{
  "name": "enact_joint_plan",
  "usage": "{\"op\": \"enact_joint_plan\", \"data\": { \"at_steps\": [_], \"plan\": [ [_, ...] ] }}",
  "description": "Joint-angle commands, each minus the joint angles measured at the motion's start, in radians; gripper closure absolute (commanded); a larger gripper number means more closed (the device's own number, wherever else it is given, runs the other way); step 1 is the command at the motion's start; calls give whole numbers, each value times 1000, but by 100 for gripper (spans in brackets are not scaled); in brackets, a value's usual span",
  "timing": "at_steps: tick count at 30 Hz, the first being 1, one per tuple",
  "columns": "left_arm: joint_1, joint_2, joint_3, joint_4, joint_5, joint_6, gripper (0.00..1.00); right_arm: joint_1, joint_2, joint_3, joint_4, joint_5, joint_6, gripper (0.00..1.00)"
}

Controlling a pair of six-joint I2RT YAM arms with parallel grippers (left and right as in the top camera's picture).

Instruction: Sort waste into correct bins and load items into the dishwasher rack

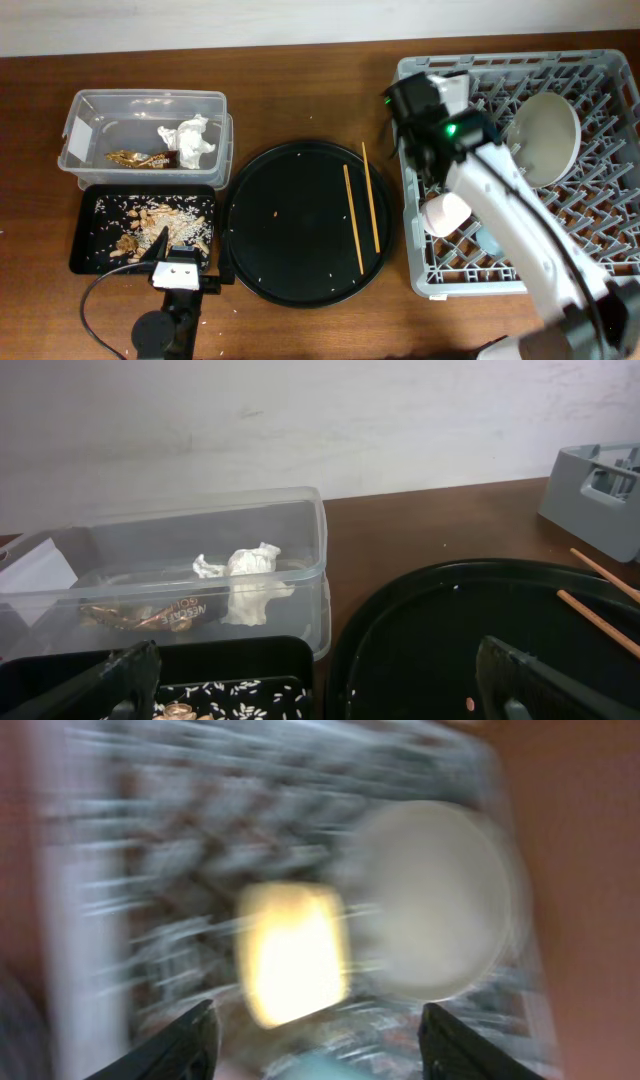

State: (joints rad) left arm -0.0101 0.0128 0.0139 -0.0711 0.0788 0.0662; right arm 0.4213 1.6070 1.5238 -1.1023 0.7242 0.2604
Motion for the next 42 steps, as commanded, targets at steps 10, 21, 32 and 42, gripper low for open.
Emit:
{"op": "enact_joint_plan", "data": {
  "at_steps": [10,21,32,42],
  "plan": [
    [-5,-6,-5,-2,4,-5,1,276,285,-205,138,-632,333,44],
    [-5,-6,-5,-2,4,-6,1,250,341,-203,115,-677,293,96],
    [-5,-6,-5,-2,4,-6,1,17,-163,-196,218,-266,-5,96],
    [-5,-6,-5,-2,4,-5,1,-175,38,-194,266,-620,-114,55]
  ]
}}
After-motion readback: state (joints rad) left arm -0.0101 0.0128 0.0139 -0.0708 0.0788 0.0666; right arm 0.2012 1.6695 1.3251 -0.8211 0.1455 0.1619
